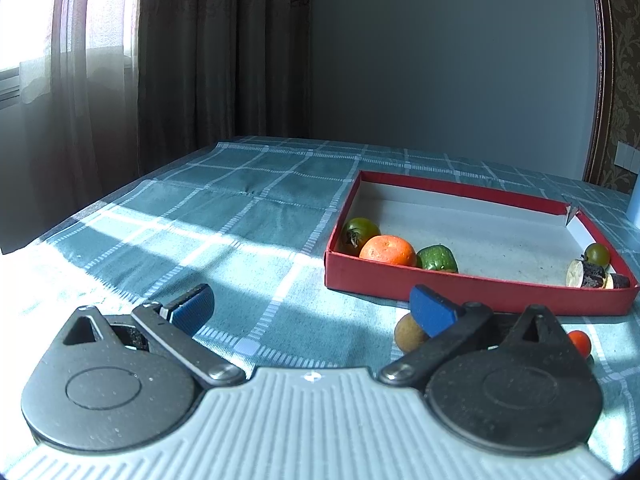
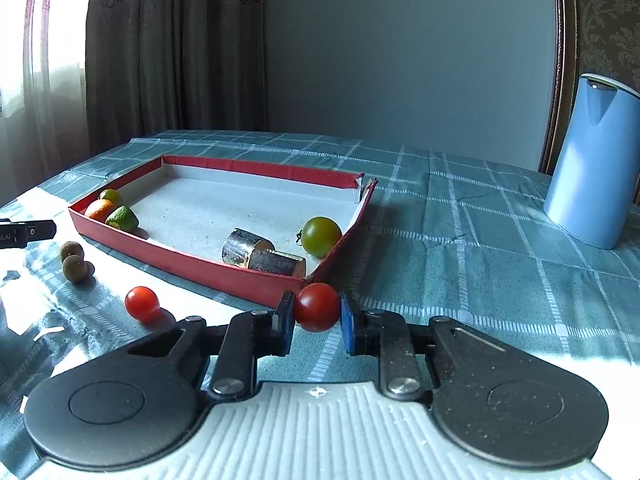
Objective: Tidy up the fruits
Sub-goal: 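Grasp the red cherry tomato with the right gripper, then carry the cherry tomato into the box and open the right gripper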
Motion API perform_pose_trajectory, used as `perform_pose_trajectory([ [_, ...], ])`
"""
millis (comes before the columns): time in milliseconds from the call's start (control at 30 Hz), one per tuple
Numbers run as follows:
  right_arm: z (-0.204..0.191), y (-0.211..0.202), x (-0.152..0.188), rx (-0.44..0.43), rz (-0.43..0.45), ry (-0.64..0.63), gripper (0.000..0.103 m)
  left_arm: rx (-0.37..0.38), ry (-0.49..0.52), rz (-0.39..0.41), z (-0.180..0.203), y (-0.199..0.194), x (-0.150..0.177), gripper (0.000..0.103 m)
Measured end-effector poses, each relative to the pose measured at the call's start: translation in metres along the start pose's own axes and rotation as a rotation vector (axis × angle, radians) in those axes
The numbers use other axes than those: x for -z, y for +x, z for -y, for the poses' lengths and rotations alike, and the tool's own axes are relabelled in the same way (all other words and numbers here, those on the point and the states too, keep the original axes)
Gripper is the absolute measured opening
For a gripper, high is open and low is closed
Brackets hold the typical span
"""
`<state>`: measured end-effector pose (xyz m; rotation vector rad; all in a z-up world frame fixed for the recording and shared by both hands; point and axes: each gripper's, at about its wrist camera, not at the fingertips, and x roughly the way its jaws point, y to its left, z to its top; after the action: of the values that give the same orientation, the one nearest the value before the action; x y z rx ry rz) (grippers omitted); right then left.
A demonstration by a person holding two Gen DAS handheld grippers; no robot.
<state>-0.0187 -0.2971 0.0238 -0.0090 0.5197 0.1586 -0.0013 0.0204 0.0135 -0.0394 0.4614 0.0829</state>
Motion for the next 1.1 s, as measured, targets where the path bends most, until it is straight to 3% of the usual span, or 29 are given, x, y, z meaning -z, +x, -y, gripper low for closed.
perform_pose_trajectory([
  [167, -0.006, 0.002, -0.024, -0.011, 0.057, 0.008, 0.023, -0.004, 0.002, -0.008, 0.0, 0.002, 0.0, 0.103],
  [367, -0.012, 0.032, -0.037, -0.004, 0.03, 0.013, 0.023, 0.0, -0.003, -0.015, -0.001, 0.003, 0.0, 0.103],
  [800, -0.01, 0.075, -0.027, 0.029, -0.055, 0.024, 0.023, 0.005, -0.014, -0.015, -0.003, 0.003, 0.0, 0.103],
  [1100, -0.005, 0.071, -0.025, 0.024, -0.034, 0.069, 0.025, 0.03, -0.062, -0.026, -0.012, 0.004, 0.0, 0.103],
])
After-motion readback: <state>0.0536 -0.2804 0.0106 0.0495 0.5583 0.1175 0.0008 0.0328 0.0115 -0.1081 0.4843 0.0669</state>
